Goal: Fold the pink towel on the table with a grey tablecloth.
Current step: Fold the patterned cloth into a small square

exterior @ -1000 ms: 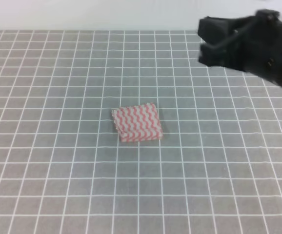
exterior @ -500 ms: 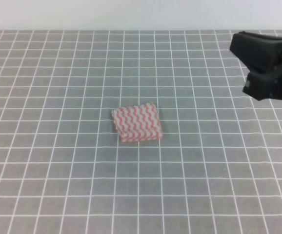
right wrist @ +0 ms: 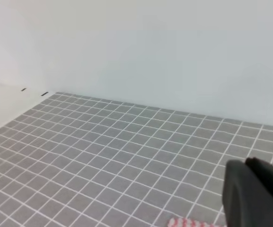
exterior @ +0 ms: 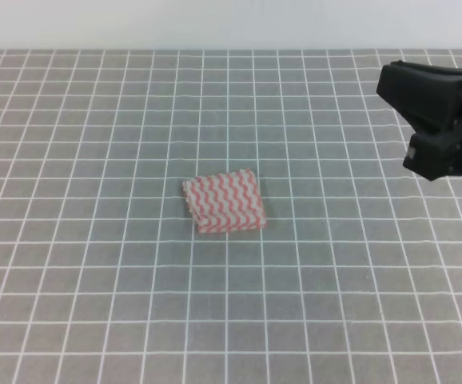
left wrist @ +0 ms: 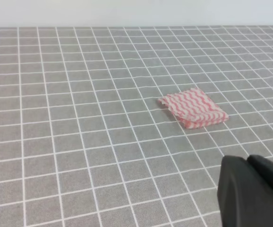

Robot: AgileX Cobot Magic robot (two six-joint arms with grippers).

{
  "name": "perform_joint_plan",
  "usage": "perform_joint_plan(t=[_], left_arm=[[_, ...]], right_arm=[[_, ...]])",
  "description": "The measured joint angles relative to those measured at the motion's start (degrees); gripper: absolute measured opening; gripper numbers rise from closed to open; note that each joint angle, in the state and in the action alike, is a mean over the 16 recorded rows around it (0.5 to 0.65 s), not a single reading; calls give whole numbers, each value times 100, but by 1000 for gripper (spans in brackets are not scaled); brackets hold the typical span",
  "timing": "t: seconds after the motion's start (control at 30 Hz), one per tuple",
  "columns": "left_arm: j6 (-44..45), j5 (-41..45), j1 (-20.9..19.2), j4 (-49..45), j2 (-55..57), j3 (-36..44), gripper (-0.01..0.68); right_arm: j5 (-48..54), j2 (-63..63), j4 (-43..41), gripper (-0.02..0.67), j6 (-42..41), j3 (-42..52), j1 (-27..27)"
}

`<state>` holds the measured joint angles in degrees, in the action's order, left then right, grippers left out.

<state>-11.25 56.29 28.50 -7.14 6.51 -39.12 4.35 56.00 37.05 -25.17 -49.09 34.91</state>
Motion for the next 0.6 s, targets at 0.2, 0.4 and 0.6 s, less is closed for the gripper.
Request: perform_joint_plan(t=[0.2, 0.4, 0.6], left_arm=[[1, 15, 1, 5, -18, -3, -1], [2, 25, 2, 2, -37, -7, -1], [1, 16, 2, -29, -31, -6, -1]], right_arm=[[-96, -118, -3, -16, -57, 181, 0], [-215, -464, -5, -16, -55, 652, 1], [-104, -892, -11, -16, -53, 1190, 1]])
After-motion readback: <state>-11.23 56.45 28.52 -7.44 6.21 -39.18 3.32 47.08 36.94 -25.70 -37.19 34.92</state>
